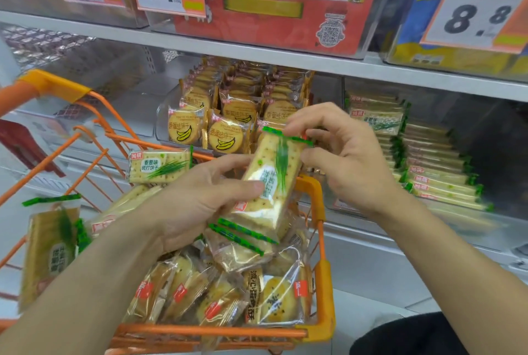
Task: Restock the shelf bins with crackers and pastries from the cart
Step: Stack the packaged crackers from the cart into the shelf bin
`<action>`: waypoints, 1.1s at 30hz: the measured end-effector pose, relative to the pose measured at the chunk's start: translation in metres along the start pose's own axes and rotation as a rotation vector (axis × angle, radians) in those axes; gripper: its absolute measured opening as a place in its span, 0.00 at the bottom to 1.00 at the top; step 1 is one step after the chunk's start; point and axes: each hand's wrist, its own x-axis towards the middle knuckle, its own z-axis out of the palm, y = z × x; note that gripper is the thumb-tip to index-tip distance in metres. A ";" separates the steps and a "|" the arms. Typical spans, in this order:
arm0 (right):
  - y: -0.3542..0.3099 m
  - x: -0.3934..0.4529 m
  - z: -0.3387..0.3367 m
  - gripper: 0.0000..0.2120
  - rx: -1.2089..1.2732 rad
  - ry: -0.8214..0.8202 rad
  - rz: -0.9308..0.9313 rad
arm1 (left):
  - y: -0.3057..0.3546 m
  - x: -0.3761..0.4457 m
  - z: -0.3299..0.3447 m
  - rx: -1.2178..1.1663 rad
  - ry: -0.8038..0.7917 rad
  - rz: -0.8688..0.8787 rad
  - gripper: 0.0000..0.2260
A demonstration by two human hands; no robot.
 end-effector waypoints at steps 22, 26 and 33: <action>0.001 -0.017 -0.133 0.25 -1.025 -0.154 0.389 | 0.011 0.053 0.075 0.704 0.263 0.519 0.25; 0.033 -0.012 -0.159 0.29 -1.037 -0.087 0.568 | -0.009 0.074 0.101 0.952 0.088 0.569 0.31; 0.102 0.022 -0.151 0.30 -0.977 0.004 0.615 | -0.046 0.091 0.107 1.224 0.050 0.574 0.32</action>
